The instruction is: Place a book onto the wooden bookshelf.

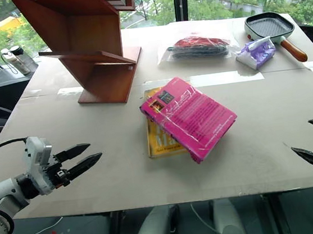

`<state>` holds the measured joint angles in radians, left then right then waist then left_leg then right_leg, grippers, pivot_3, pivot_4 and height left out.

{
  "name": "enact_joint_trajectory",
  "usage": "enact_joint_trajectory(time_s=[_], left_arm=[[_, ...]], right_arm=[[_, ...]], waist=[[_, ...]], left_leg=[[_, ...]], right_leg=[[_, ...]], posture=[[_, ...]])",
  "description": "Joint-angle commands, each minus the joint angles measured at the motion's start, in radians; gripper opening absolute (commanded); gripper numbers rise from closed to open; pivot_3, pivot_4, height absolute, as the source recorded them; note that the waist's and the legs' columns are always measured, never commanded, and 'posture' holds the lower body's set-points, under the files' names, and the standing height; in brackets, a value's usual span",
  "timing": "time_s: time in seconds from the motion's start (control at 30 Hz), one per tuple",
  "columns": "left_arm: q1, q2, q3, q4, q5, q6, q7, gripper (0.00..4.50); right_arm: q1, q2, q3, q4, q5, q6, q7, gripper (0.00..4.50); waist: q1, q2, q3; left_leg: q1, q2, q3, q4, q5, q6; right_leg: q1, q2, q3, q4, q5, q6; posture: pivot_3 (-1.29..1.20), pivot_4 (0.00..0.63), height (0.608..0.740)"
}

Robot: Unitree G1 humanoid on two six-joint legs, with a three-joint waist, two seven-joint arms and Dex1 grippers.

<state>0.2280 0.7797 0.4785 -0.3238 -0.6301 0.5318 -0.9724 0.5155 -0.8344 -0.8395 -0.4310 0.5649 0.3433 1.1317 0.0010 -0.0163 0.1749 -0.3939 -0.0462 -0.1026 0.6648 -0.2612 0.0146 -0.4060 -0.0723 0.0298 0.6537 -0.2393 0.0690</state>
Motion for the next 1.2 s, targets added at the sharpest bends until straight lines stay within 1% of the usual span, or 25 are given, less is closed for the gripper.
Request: enact_joint_trajectory(time_s=[0.03,0.13,0.2,0.27,0.3,0.37,0.43,0.5,0.53,0.63,0.7,0.77,0.87,1.03,1.2], left_arm=[[-0.06,0.024,0.009,0.0,-0.025,0.001,-0.004,3.32],[-0.167,0.03,-0.028,-0.013,-0.068,0.035,-0.006,3.32],[-0.194,0.036,-0.039,-0.024,-0.081,0.04,-0.02,3.32],[-0.217,0.043,-0.055,-0.038,-0.091,0.033,-0.039,3.32],[-0.223,0.045,-0.063,-0.042,-0.095,0.033,-0.045,3.32],[-0.228,0.044,-0.072,-0.062,-0.116,0.042,-0.055,3.32],[-0.206,0.043,-0.074,-0.107,-0.117,0.014,-0.08,3.32],[-0.177,0.052,-0.065,-0.147,-0.132,0.025,-0.089,3.32],[-0.165,0.053,-0.066,-0.157,-0.127,0.022,-0.088,3.32],[-0.135,0.047,-0.064,-0.181,-0.132,0.019,-0.086,3.32],[-0.105,0.05,-0.059,-0.21,-0.148,0.028,-0.091,3.32],[-0.07,0.051,-0.049,-0.236,-0.154,0.026,-0.091,3.32],[-0.026,0.046,-0.031,-0.259,-0.16,0.024,-0.084,3.32],[0.042,0.026,-0.009,-0.292,-0.161,0.011,-0.062,3.32],[0.093,0.009,0.007,-0.322,-0.165,0.001,-0.047,3.32]], right_arm=[[-0.062,-0.027,0.017,-0.037,0.003,0.028,-0.063,4.16],[-0.19,-0.038,0.116,-0.111,0.017,0.107,-0.196,4.16],[-0.231,-0.062,0.154,-0.154,-0.002,0.161,-0.249,4.16],[-0.307,-0.112,0.224,-0.156,0.029,0.26,-0.283,4.16],[-0.34,-0.125,0.251,-0.147,0.042,0.29,-0.291,4.16],[-0.405,-0.138,0.298,-0.135,0.062,0.362,-0.33,3.64],[-0.49,-0.161,0.386,-0.132,0.057,0.415,-0.358,2.96],[-0.61,-0.184,0.509,-0.089,0.005,0.438,-0.382,1.98],[-0.664,-0.195,0.572,-0.061,-0.036,0.432,-0.389,1.56],[-0.835,-0.189,0.759,0.041,-0.15,0.418,-0.393,0.07],[-0.962,-0.162,0.887,0.118,-0.24,0.411,-0.399,0.07],[-1.072,-0.131,0.998,0.192,-0.31,0.397,-0.371,0.07],[-1.181,-0.092,1.119,0.3,-0.401,0.343,-0.315,0.07],[-1.27,-0.022,1.2,0.381,-0.448,0.302,-0.223,0.07],[-1.302,0.064,1.213,0.37,-0.45,0.328,-0.191,0.07]], waist=[[0.001,0.0,0.0],[0.0,0.0,0.0],[0.0,0.001,0.0],[-0.002,0.001,0.0],[-0.006,0.001,0.0],[-0.006,0.0,0.0],[-0.007,0.0,0.0],[-0.012,0.001,0.001],[-0.014,0.001,0.001],[-0.015,0.001,0.001],[-0.017,0.001,0.001],[-0.018,0.002,0.001],[-0.017,0.002,0.002],[-0.012,0.002,0.002],[-0.016,0.002,0.002]], left_leg=[[0.0,0.0,0.0,0.0,0.0,0.0],[0.0,0.001,0.0,0.003,0.0,0.0],[0.0,0.001,0.001,0.002,0.0,0.0],[0.0,0.0,0.001,0.001,0.0,0.0],[-0.001,0.0,0.001,0.001,0.0,0.0],[-0.003,0.0,0.002,0.001,0.0,0.0],[-0.003,0.0,0.001,0.001,0.0,0.0],[-0.004,0.0,0.002,0.0,0.0,0.0],[-0.004,0.0,0.003,0.0,0.0,0.0],[-0.003,0.001,0.003,-0.001,0.0,0.0],[-0.003,0.001,0.003,-0.001,0.0,0.0],[-0.003,0.0,0.004,-0.001,0.0,0.0],[-0.004,0.0,0.004,-0.001,0.0,0.0],[-0.004,-0.001,0.003,-0.005,0.001,-0.002],[-0.004,0.0,0.003,-0.009,0.002,-0.003]], right_leg=[[0.0,0.0,0.0,0.0,0.0,0.0],[0.0,0.001,-0.001,0.001,0.001,-0.001],[0.0,0.0,-0.001,0.002,0.0,-0.001],[-0.001,0.002,-0.001,0.002,0.001,0.0],[-0.002,0.002,-0.001,0.002,0.003,0.003],[-0.003,0.002,-0.001,0.001,0.003,0.003],[-0.003,0.001,-0.001,0.0,0.003,0.003],[-0.004,0.001,0.0,-0.001,0.003,0.003],[-0.004,0.0,0.001,-0.001,0.003,0.003],[-0.005,0.001,0.001,-0.001,0.003,0.003],[-0.005,0.002,0.001,-0.001,0.003,0.003],[-0.005,0.002,0.001,-0.001,0.003,0.003],[-0.006,0.002,0.001,-0.001,0.003,0.003],[-0.006,0.001,0.0,-0.005,0.003,0.003],[-0.007,0.001,0.001,-0.007,0.003,0.003]], posture=[[0.0,0.15,0.74],[0.0,0.15,0.74],[0.0,0.15,0.74],[0.0,0.15,0.74],[0.0,0.15,0.74],[0.0,0.15,0.74],[0.0,0.15,0.74],[0.0,0.15,0.74],[0.0,0.15,0.74],[0.0,0.15,0.74],[0.0,0.15,0.74],[0.0,0.15,0.74],[0.0,0.15,0.74],[0.0,0.15,0.74],[0.0,0.15,0.74]])
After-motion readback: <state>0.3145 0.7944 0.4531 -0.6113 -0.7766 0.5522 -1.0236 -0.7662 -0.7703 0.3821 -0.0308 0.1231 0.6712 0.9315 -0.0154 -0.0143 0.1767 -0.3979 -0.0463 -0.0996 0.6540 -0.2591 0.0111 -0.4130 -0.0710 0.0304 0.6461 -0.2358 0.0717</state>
